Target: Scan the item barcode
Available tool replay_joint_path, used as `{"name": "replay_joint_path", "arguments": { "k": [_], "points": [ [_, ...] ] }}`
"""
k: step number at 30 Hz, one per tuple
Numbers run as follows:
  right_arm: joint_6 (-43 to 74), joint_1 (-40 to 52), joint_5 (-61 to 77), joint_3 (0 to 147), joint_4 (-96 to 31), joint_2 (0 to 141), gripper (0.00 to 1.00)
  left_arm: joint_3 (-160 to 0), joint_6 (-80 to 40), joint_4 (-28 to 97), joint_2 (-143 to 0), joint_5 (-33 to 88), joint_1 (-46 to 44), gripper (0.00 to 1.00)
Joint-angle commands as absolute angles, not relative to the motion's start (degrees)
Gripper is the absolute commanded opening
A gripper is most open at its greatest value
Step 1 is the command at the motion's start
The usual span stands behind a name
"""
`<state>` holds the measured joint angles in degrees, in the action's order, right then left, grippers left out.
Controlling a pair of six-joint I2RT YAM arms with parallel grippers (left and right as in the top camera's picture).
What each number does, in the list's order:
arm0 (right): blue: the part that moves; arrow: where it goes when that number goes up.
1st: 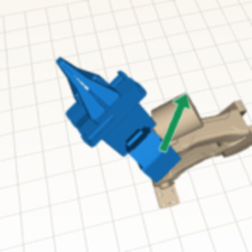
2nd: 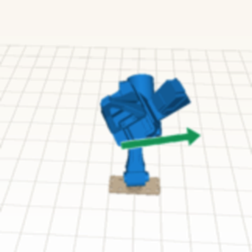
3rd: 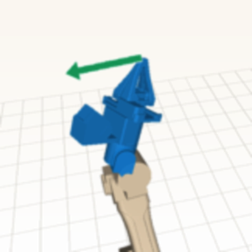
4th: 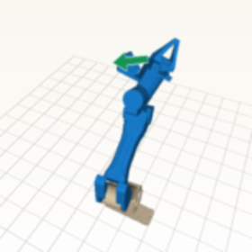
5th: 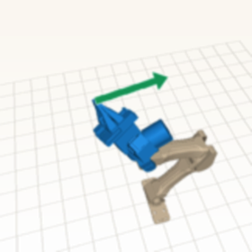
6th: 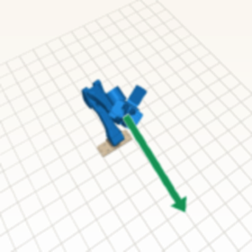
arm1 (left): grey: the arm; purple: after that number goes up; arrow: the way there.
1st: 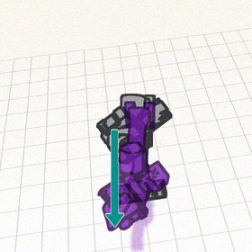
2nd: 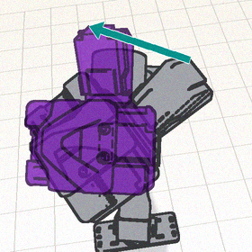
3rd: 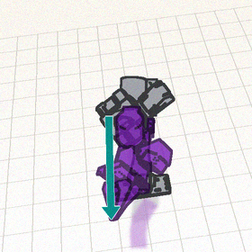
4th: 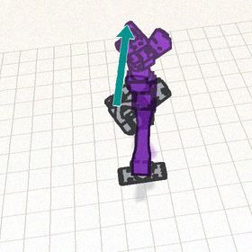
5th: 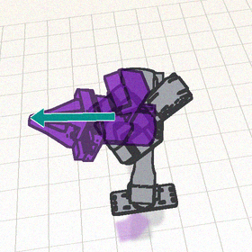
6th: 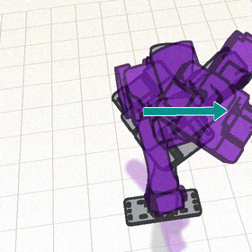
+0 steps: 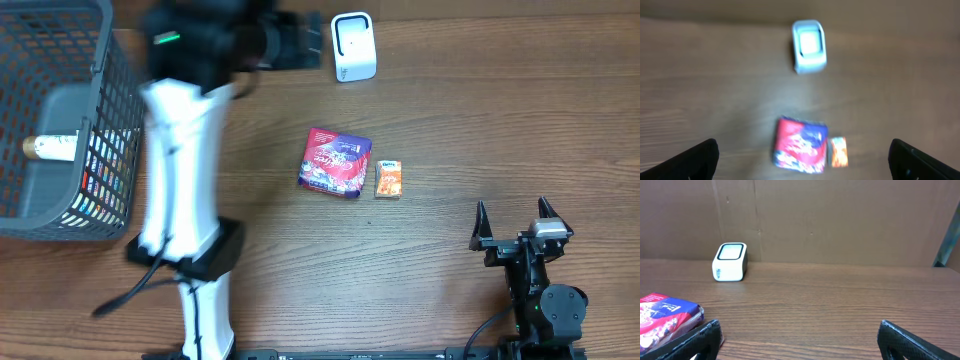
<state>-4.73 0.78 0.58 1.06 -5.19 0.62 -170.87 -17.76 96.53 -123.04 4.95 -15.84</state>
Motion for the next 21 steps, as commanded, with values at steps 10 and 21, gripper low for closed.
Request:
{"name": "replay_joint_path", "arguments": {
  "k": [10, 21],
  "points": [
    [-4.95, 0.51, 0.08, 0.45, -4.84, 0.16, 1.00, -171.35, -15.16, 96.82, -107.33, 5.85, 13.50, 1.00],
    [-4.95, 0.51, 0.05, 0.45, -4.84, 0.16, 1.00, -162.08, -15.77, 96.82, -106.21, -2.59, 27.31, 1.00]
  ]
}}
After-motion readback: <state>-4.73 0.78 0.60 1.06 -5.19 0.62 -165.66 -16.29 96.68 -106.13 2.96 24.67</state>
